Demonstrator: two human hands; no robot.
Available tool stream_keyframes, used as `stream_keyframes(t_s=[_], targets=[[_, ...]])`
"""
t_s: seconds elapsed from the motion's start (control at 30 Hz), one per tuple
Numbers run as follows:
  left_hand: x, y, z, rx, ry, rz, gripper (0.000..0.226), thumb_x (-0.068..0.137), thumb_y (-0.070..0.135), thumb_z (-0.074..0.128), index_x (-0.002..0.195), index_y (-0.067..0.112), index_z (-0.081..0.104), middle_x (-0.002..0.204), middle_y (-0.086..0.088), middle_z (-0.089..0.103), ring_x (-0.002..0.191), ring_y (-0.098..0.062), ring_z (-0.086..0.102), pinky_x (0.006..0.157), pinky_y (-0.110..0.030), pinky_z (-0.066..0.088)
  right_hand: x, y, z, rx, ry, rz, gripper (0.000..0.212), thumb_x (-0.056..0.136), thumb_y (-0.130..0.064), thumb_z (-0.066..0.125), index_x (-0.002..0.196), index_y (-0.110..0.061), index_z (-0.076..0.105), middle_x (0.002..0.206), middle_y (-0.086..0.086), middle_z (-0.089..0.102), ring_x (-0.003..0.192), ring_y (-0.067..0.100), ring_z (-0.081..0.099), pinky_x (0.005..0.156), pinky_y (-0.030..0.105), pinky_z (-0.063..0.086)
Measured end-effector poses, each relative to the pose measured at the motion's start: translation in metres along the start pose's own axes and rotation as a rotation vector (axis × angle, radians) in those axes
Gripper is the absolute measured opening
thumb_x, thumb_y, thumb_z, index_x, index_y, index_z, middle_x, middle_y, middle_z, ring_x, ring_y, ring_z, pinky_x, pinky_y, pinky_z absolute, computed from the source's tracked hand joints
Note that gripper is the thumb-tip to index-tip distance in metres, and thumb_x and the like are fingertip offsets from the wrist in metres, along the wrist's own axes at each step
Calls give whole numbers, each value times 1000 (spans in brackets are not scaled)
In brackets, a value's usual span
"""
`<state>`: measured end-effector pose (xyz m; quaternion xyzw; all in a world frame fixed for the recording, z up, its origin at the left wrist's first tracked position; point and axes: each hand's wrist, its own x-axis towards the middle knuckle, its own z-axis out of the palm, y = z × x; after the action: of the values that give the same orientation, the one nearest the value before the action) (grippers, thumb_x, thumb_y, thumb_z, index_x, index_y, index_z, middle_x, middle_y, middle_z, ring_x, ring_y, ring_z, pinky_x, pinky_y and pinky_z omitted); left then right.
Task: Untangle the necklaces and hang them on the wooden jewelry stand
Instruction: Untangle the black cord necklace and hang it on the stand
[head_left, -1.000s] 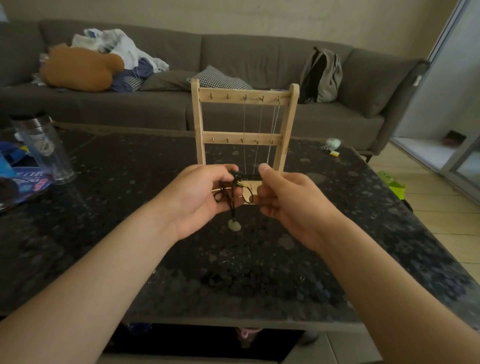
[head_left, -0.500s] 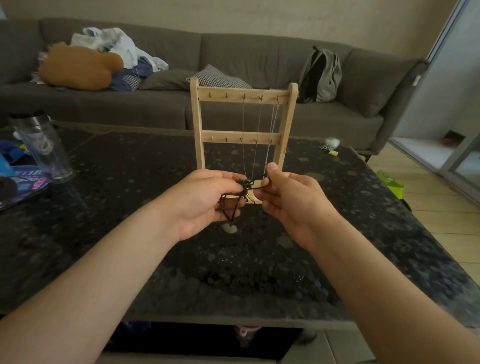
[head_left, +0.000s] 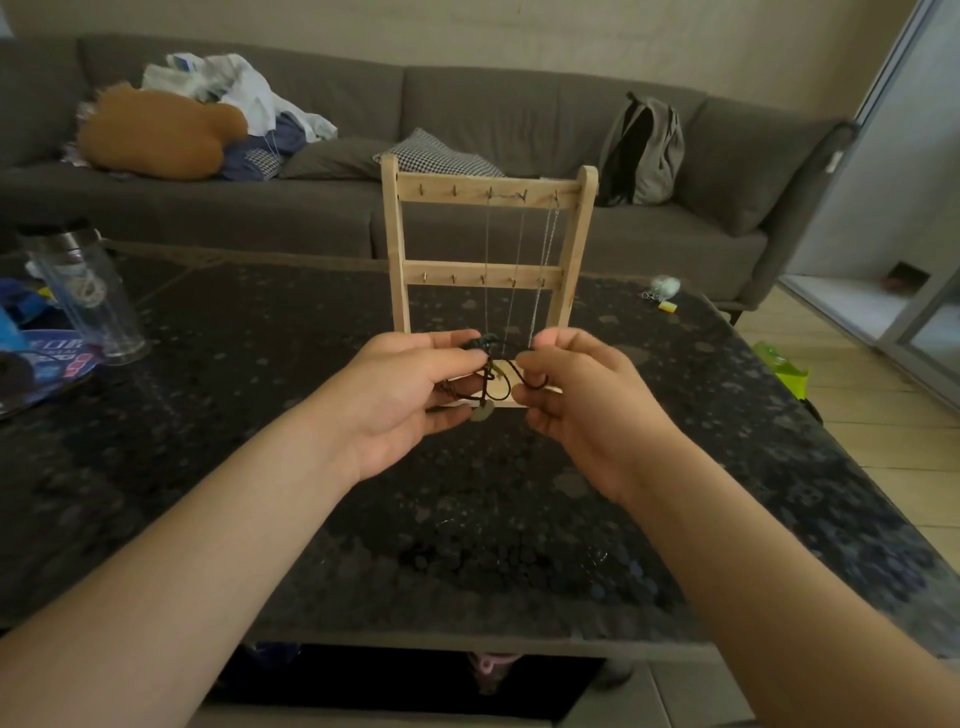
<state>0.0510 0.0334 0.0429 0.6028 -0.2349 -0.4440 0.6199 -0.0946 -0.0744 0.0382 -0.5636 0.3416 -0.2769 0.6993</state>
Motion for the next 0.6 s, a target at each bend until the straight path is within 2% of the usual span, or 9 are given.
stream_keyframes(t_s=[0.1, 0.17, 0.27, 0.33, 0.37, 0.5, 0.6], targets=[[0, -1, -2, 7, -38, -29, 28, 100, 9, 73, 128, 12, 73, 117, -15, 81, 115, -30, 76, 94, -41, 60, 0, -1, -3, -161, 34, -201, 24, 102, -6, 64, 88, -24, 70, 84, -1, 71, 76, 11, 72, 65, 22, 52], [-1, -2, -2, 12, -48, -36, 28, 99, 9, 74, 127, 11, 75, 117, -13, 82, 109, -25, 77, 96, -40, 60, -2, -1, -4, -320, 56, -298, 23, 100, -7, 67, 87, -23, 77, 80, 1, 73, 73, 9, 69, 63, 18, 55], [-2, -3, -2, 62, -35, -5, 23, 99, 8, 74, 121, 13, 77, 110, -10, 83, 99, -20, 80, 95, -40, 62, -6, 1, -2, -447, 90, -324, 15, 95, -16, 74, 92, -27, 83, 79, -4, 78, 67, 0, 66, 61, 10, 53], [-3, -2, -3, 116, -15, 38, 19, 99, 8, 74, 116, 16, 76, 105, -8, 84, 98, -19, 82, 91, -39, 64, -7, 2, -2, -496, 100, -340, 9, 93, -23, 76, 93, -29, 84, 81, -9, 78, 73, -4, 69, 60, 6, 50], [-4, -2, -3, 156, -9, 65, 17, 99, 8, 73, 114, 18, 75, 104, -7, 85, 97, -19, 82, 91, -38, 64, -6, 3, -2, -521, 103, -352, 7, 93, -26, 77, 92, -29, 84, 80, -11, 78, 75, -4, 70, 60, 6, 49], [-8, -2, -2, 318, -27, 165, 16, 103, 11, 70, 110, 25, 72, 100, -2, 85, 96, -16, 82, 90, -35, 65, -3, 7, -4, -618, 100, -388, 8, 95, -28, 78, 89, -28, 84, 67, -13, 74, 57, -2, 63, 54, 9, 45], [-9, -1, -1, 372, -42, 189, 17, 106, 11, 66, 108, 27, 73, 100, -1, 85, 97, -15, 82, 94, -37, 64, -3, 7, -3, -728, 67, -410, 10, 98, -32, 75, 94, -30, 83, 80, -15, 77, 75, 1, 71, 62, 14, 52]])
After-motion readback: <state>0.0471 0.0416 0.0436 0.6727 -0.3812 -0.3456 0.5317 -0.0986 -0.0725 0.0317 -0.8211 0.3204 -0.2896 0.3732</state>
